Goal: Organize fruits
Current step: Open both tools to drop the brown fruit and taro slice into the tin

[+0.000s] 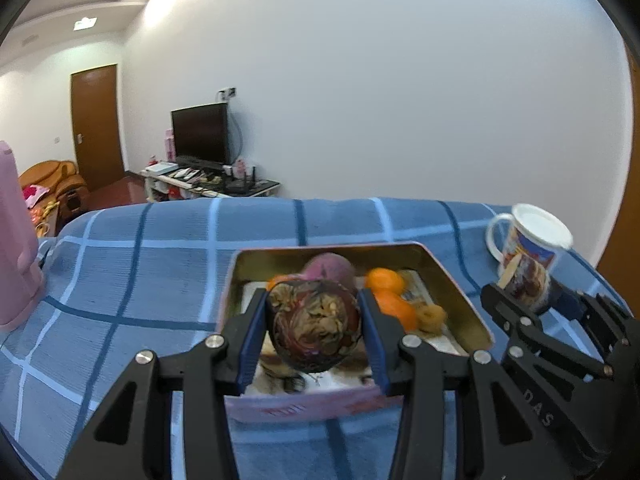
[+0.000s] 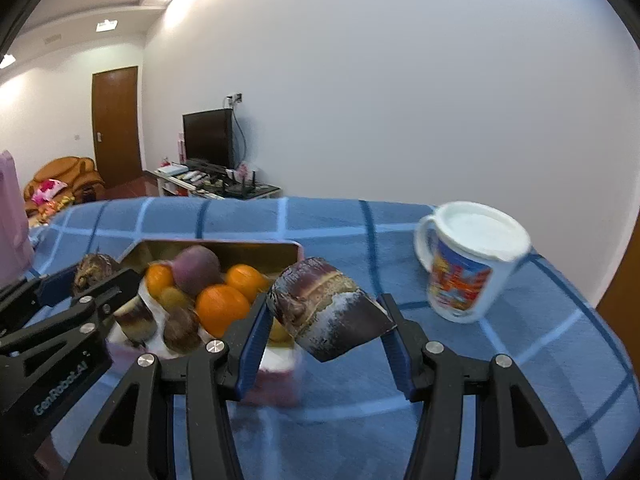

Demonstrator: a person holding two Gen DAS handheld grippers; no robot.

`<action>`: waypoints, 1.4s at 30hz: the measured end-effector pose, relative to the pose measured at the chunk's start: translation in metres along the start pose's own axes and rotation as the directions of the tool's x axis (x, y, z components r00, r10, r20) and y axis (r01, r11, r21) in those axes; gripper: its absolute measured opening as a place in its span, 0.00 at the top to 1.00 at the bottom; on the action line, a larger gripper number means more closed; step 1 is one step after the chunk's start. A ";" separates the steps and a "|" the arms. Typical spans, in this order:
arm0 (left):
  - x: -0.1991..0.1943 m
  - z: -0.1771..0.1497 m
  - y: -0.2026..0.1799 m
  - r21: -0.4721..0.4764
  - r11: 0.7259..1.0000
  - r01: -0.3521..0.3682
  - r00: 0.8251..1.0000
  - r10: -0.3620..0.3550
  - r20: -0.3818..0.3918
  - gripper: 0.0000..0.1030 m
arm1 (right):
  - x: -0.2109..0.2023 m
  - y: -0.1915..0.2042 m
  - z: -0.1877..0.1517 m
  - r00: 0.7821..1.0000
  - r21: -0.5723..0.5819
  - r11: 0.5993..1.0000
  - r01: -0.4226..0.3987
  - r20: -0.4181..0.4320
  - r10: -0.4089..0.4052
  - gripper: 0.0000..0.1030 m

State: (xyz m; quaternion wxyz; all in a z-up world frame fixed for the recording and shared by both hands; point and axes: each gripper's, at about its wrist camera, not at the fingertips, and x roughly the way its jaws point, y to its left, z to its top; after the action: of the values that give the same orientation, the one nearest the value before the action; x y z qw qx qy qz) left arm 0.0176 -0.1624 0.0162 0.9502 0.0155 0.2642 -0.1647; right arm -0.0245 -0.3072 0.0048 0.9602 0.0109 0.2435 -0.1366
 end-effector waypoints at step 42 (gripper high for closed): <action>0.082 0.038 0.019 0.036 0.997 -0.071 0.977 0.076 -0.200 0.55 | 0.107 0.024 0.042 0.961 0.084 0.987 -0.138 -0.228 0.154 0.46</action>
State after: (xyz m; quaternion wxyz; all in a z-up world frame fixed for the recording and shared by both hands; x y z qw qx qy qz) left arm 0.1086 -0.1736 0.0061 0.9238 0.0555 0.3556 -0.1308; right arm 0.0917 -0.3149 -0.0100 0.9314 0.0771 0.3484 -0.0712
